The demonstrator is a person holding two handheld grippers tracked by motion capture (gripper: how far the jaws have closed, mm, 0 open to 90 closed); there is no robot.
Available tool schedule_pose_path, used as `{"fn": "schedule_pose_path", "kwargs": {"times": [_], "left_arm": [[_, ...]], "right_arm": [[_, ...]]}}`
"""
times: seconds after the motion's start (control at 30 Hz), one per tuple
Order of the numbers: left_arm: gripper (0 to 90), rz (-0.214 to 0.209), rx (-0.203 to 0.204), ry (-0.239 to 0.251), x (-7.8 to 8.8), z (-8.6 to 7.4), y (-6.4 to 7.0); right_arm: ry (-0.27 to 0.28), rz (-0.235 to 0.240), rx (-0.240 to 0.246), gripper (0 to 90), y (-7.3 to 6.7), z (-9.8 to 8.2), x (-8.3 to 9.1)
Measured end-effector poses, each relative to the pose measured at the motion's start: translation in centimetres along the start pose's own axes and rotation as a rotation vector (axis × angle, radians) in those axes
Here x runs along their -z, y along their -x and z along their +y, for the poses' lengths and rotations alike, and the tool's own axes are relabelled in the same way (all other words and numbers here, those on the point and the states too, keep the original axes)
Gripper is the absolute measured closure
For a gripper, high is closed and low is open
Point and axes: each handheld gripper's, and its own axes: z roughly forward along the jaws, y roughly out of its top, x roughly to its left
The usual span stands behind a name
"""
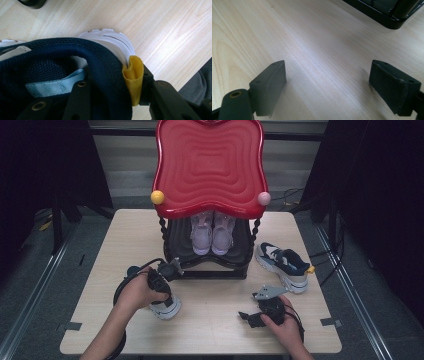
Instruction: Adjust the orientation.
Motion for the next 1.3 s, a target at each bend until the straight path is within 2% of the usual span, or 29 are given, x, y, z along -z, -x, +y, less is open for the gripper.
{"fn": "schedule_pose_path", "kwargs": {"times": [0.4, 0.57, 0.6, 0.63, 0.8, 0.83, 0.93, 1.03, 1.1, 1.2, 1.23, 1.3], "left_arm": [[69.8, -0.007, 0.010, -0.017, 0.0, -0.1, 0.0], [70.3, -0.001, 0.005, -0.021, 0.1, -0.1, 0.1], [70.3, 0.002, -0.007, -0.030, 0.2, -0.1, 0.0], [70.5, 0.000, 0.003, -0.023, 0.1, -0.1, 0.1], [70.7, 0.009, 0.001, -0.032, 0.1, -0.3, 0.0], [70.8, 0.013, -0.017, -0.046, 0.2, -0.3, -0.1], [70.9, 0.015, -0.004, -0.040, 0.2, -0.4, 0.0], [71.3, 0.023, -0.022, -0.050, 0.4, -0.5, -0.1], [71.7, 0.026, -0.016, -0.040, 0.6, -0.6, 0.0], [72.1, 0.048, -0.039, -0.048, 1.2, -0.7, 0.0], [72.2, 0.049, -0.024, -0.034, 1.4, -0.7, 0.1], [72.8, 0.066, -0.051, -0.054, 1.9, -0.8, 0.1]], "right_arm": [[0.000, 0.000, 0.000, 13.8, 0.0, 0.0, 0.0], [-0.001, 0.000, -0.002, 13.8, 0.0, 0.0, 0.0], [0.000, 0.000, 0.000, 13.8, 0.0, 0.0, 0.0], [0.000, 0.000, 0.000, 13.8, 0.0, 0.0, 0.0], [0.000, 0.000, 0.000, 13.8, 0.0, 0.0, 0.0], [-0.001, 0.000, 0.000, 13.8, 0.0, 0.0, 0.0], [-0.001, 0.000, -0.001, 13.8, 0.0, 0.0, 0.0], [-0.001, 0.000, -0.002, 13.8, 0.0, 0.0, 0.0], [0.000, 0.001, 0.000, 13.8, 0.0, 0.0, 0.0], [-0.001, 0.000, -0.001, 13.8, 0.0, 0.0, 0.0], [0.000, 0.001, 0.000, 13.8, 0.0, 0.0, 0.0], [0.000, 0.001, 0.000, 13.8, 0.0, 0.0, 0.0]]}}
